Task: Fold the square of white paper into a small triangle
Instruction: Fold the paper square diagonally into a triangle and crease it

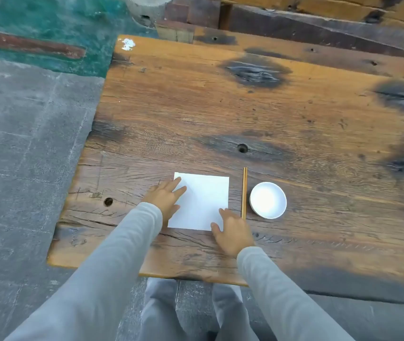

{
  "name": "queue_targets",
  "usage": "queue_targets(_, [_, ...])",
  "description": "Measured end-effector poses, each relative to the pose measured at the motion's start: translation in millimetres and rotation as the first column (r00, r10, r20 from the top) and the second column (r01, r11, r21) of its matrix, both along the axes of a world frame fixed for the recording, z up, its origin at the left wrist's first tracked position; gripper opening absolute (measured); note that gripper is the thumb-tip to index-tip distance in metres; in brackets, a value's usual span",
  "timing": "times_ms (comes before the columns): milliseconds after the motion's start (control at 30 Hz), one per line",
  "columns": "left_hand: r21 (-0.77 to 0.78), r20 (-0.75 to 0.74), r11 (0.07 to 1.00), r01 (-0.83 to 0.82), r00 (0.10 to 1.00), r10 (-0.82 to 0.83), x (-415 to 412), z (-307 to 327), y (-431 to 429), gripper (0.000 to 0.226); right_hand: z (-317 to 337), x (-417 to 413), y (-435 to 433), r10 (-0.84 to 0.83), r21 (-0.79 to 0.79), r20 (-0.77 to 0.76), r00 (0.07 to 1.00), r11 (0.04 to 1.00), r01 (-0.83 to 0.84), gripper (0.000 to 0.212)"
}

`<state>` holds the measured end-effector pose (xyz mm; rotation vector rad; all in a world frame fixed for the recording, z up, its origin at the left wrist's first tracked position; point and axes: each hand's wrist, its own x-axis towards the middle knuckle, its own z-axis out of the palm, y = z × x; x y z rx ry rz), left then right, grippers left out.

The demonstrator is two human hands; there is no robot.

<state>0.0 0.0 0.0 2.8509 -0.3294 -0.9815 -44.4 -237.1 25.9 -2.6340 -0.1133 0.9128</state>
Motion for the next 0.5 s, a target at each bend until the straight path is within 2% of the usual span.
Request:
queue_targets(100, [0.016,0.075,0.991,0.130,0.989,-0.131,15,-17,-1,0.057,-13,-9,2,-0.057,0.031,0.044,0.997,0.998,0.056,0.056])
queue_targets(267, [0.055,0.137,0.941,0.335,0.931,-0.340,32,-45,-10,0.058,-41,-22,6,-0.030,0.049,0.128,0.991,0.999,0.024,0.064])
queue_targets(367, [0.076,0.152,0.933,0.352,0.921,-0.360,31,-60,-8,0.061,-56,-28,11,-0.009,0.041,0.106,0.994,0.999,0.005,0.069])
queue_targets(500, [0.005,0.202,0.967,0.253,0.947,-0.249,26,-73,2,0.062,-72,-22,14,0.035,0.019,0.149,0.988,0.999,-0.038,0.068])
